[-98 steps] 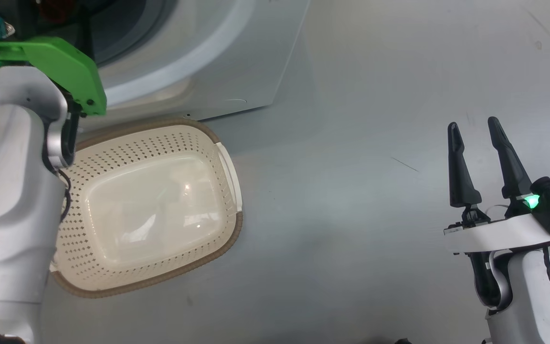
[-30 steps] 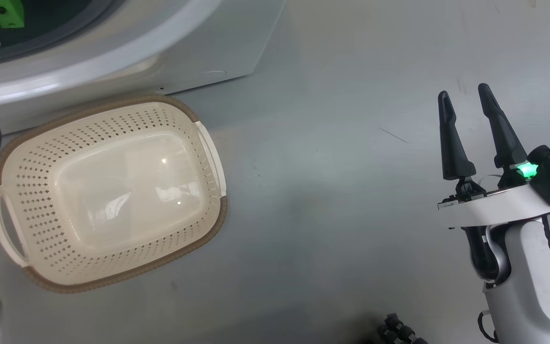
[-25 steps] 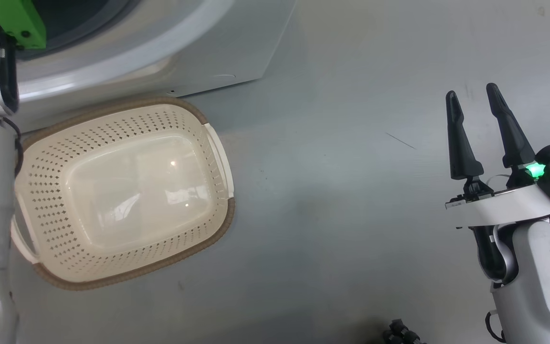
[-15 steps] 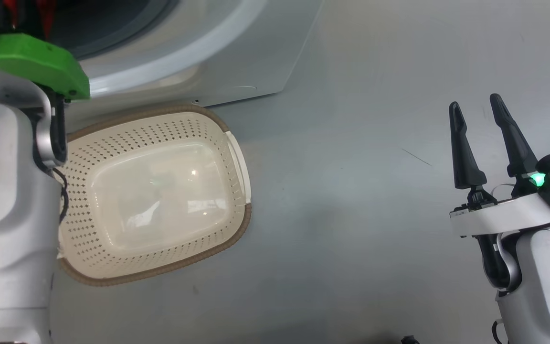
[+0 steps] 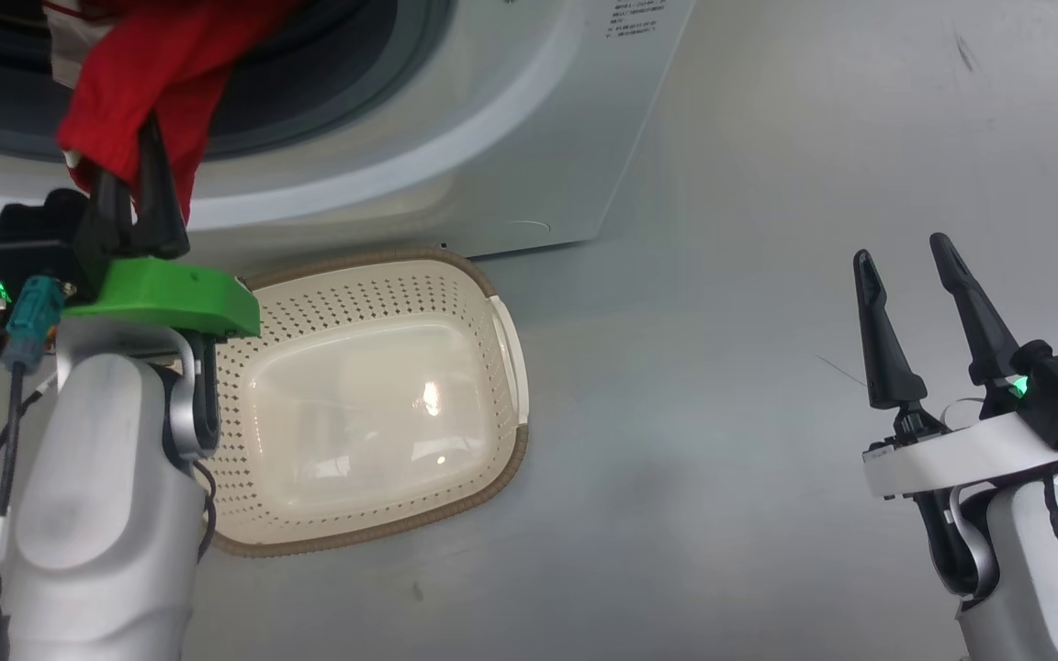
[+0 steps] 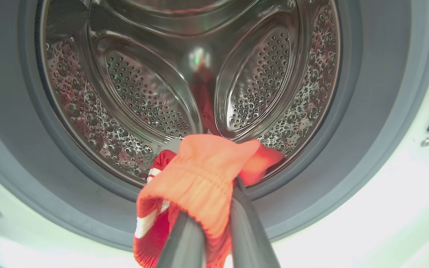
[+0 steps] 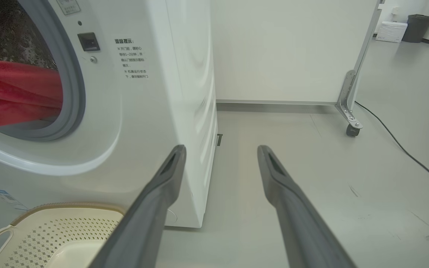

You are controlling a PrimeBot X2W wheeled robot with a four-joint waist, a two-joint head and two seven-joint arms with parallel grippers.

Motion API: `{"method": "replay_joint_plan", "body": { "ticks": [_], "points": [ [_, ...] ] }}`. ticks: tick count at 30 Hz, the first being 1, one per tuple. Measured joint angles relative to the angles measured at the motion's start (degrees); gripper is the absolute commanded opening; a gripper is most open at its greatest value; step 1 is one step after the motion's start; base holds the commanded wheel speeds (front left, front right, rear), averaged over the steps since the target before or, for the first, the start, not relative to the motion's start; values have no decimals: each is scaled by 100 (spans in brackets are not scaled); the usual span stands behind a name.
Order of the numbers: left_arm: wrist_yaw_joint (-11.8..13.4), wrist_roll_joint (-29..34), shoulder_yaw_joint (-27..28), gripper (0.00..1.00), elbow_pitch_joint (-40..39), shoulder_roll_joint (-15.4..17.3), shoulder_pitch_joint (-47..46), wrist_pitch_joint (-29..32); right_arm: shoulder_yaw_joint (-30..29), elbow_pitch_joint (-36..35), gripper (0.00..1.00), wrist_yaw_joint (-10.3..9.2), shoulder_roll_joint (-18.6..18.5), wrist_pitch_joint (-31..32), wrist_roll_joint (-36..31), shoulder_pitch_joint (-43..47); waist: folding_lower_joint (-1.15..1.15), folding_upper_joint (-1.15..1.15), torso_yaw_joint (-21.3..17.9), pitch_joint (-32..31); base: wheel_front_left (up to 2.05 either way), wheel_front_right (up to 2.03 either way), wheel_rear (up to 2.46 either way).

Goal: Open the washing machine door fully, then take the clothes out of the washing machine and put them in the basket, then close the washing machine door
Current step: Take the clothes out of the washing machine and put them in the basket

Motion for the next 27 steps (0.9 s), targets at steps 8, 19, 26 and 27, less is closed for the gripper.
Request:
{"method": "replay_joint_plan", "body": {
  "ticks": [8,19,26,27],
  "points": [
    [0,169,27,0,-457,-118,758,-49,34,75,100,0,51,0,-76,287,0,0,169,-475,0,0,0],
    [1,338,48,0,-1454,-160,1384,-66,4,82,100,0,129,0,-181,606,0,0,441,-1033,0,0,0],
    [1,435,24,0,-2015,-172,1738,-67,108,77,100,0,149,0,-236,788,0,0,639,-1253,0,0,0],
    [1,435,13,0,-2024,-171,1815,-67,133,73,100,0,157,0,-252,788,0,0,658,-1270,0,0,0]
  ]
}}
